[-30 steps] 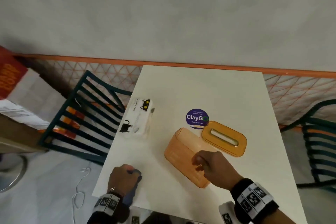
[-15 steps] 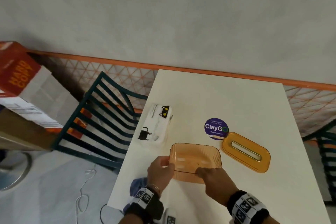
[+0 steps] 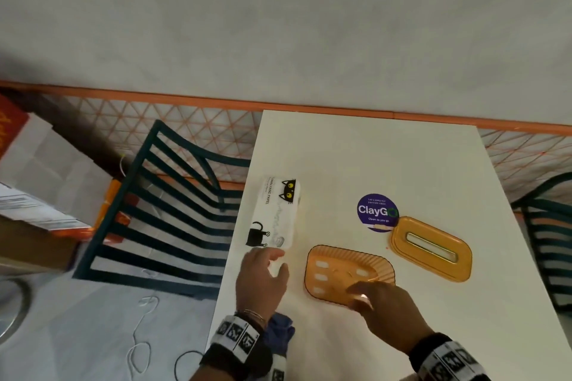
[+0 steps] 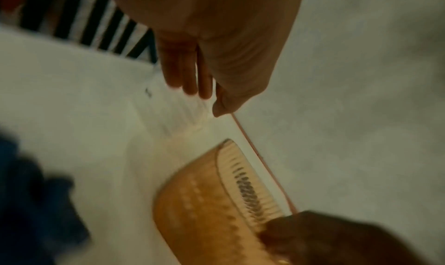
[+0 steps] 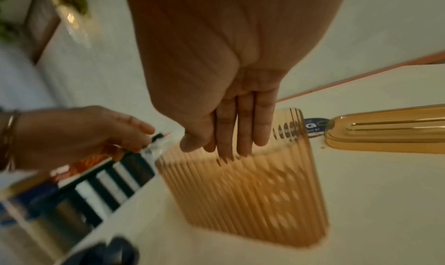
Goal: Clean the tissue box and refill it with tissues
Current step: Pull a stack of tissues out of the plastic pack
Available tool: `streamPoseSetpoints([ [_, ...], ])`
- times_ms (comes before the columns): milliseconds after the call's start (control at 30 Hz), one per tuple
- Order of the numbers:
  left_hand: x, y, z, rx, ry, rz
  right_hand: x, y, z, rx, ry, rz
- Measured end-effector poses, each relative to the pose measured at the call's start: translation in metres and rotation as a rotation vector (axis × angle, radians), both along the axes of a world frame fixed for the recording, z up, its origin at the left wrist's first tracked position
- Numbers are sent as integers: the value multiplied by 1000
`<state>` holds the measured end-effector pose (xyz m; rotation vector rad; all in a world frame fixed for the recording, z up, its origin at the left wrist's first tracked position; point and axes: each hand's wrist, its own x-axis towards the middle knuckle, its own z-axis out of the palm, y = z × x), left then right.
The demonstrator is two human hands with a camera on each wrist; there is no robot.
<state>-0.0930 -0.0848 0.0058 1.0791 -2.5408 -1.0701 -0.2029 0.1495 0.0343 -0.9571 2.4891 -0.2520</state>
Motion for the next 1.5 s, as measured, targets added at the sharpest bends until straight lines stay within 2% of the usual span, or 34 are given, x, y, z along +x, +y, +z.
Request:
streamPoseSetpoints([
  [67, 1, -20, -2, -283, -21, -123, -8, -11, 8, -69, 51, -56],
  [133, -2, -36, -2, -400, -106, -227, -17, -28, 14, -91, 89, -82],
  [267, -5, -52, -2, -497, -144, -329, -36, -67, 23, -164, 137, -61],
  [433, -1, -59, -4, -541, -80, -327, -46, -114, 32, -181, 146, 46],
  [500, 0, -57, -2, -444, -4, -249, -52, -128, 31, -176, 148, 84],
  [600, 2, -58, 5, -111, 103, -41, -63, -147, 31, -159, 161, 126],
  [700, 8, -67, 6, 174, 132, 73, -78, -167, 29, -138, 178, 183],
  [833, 22, -86, 0, 312, 173, 148, -91, -200, 25, -118, 202, 240],
  [1000, 40, -105, -15, 525, 113, 270, -108, -251, 17, -134, 64, 123],
  [1067, 44, -109, -11, 609, 122, 320, -115, -269, 13, -77, 33, 166],
  [1167, 48, -113, -10, 764, 223, 370, -120, -294, 3, -62, -13, 307],
  [1300, 53, -125, -25, 753, 162, 445, -122, -320, -11, -40, -119, 422],
  [1500, 44, -150, -24, 839, 238, 571, -133, -304, -10, -5, -74, 419],
])
